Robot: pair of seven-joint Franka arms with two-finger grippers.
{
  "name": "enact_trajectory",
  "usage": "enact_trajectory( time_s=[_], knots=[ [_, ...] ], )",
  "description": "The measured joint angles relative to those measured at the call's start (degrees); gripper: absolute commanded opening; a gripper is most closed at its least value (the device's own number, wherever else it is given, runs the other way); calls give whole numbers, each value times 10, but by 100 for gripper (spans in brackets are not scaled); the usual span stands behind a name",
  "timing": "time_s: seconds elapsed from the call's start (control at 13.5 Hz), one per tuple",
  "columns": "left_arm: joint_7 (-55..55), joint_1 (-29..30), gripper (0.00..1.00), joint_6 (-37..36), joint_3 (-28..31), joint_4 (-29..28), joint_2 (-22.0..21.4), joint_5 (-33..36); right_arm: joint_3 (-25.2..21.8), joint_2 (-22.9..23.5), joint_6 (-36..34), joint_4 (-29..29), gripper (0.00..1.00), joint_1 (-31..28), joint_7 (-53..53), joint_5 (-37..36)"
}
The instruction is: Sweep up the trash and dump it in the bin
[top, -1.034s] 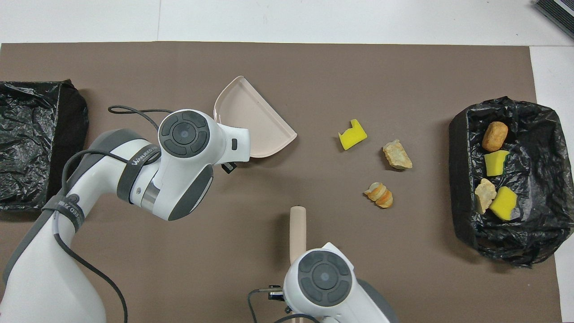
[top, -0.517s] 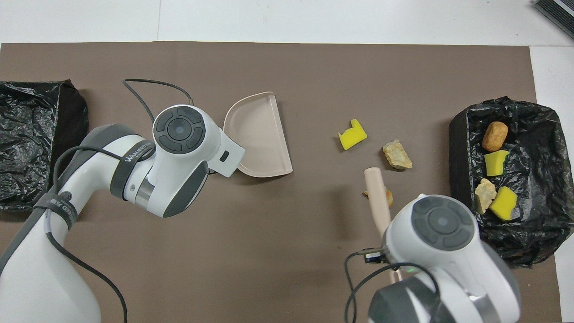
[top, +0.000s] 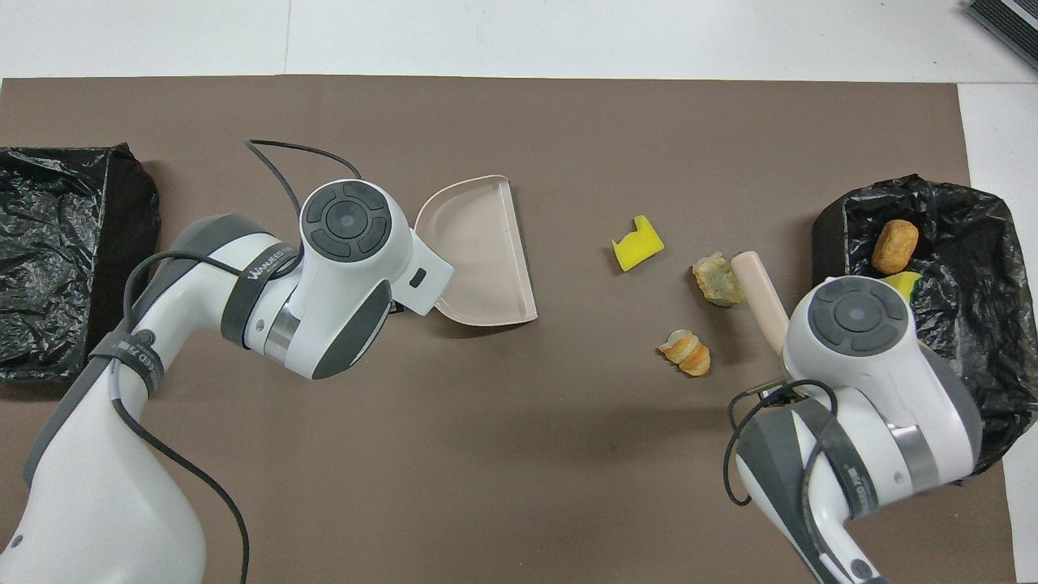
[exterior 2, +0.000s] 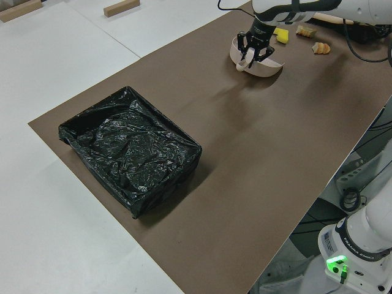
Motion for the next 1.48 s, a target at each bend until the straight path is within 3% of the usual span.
enact_trajectory(
  time_s=[0.22, 0.52, 0.96, 1.18, 1.48],
  knots=[
    [0, -4, 0, -12, -5, 0, 3, -3, 3, 55, 48, 13, 0, 0, 16, 2],
    [-1, -20, 0, -18, -7, -12, 2, -5, 9, 112, 53, 78, 0, 42, 51, 112],
    [-7, -24, 0, -18, -7, -47, -16, -6, 13, 127, 64, 97, 0, 105, 72, 257],
    [-7, -24, 0, -19, -7, -47, -17, -1, 15, 127, 69, 98, 0, 114, 35, 409],
    [-7, -24, 0, -25, -6, -47, -19, 11, 18, 126, 70, 104, 0, 139, 29, 530]
  ],
)
